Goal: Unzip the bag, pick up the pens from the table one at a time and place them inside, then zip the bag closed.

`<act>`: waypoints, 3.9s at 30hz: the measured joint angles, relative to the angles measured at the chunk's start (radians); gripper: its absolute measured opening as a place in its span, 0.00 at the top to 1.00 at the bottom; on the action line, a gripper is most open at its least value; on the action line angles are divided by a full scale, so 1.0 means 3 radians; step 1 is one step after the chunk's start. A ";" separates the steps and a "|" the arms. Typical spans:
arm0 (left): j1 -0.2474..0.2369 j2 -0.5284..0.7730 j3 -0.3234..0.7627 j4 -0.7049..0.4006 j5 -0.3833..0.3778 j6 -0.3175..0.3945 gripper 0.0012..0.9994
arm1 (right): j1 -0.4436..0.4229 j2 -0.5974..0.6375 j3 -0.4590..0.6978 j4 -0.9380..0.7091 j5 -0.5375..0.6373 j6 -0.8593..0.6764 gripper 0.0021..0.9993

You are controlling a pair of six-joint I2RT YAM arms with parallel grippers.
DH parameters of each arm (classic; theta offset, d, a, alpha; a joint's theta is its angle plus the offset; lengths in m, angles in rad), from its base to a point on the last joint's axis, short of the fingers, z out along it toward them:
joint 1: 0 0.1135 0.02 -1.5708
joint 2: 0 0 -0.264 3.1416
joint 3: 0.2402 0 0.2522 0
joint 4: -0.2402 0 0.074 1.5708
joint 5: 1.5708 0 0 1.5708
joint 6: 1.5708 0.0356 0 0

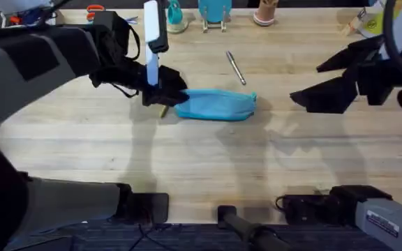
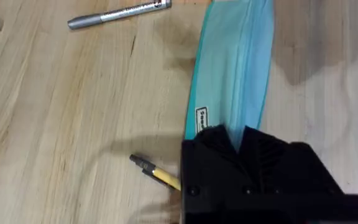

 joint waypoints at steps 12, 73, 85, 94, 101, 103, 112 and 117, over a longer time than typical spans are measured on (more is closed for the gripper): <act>0.0000 0.0000 0.0000 0.0004 -0.0001 -0.0001 0.96 | 0.0000 0.0000 0.0000 0.0219 -0.0019 0.1166 0.00; 0.0000 0.0000 0.0000 0.0004 -0.0001 0.0000 0.96 | 0.0317 0.0749 0.0013 0.0400 0.0101 0.3624 0.00; 0.0000 -0.0001 0.0000 0.0000 -0.0001 0.0000 0.96 | 0.0597 0.0781 0.0013 0.0544 0.0633 0.4235 0.00; 0.0000 0.0000 0.0000 0.0000 -0.0001 0.0000 0.96 | 0.0762 0.1039 0.0014 0.0710 0.0744 0.4445 0.00; 0.0000 0.0000 0.0000 0.0000 -0.0001 0.0000 0.96 | 0.0797 0.1265 0.0014 0.0763 0.0749 0.4559 0.00; 0.0000 0.0000 0.0000 0.0000 -0.0001 0.0000 0.96 | 0.0845 0.1323 0.0014 0.0778 0.0749 0.4570 0.00; 0.0000 0.0000 0.0000 0.0000 -0.0001 0.0000 0.96 | 0.1008 0.1596 0.0014 0.0906 0.0748 0.4618 0.00; 0.0000 0.0000 0.0000 0.0000 -0.0001 0.0000 0.96 | 0.1013 0.1766 0.0014 0.0944 0.0749 0.4687 0.01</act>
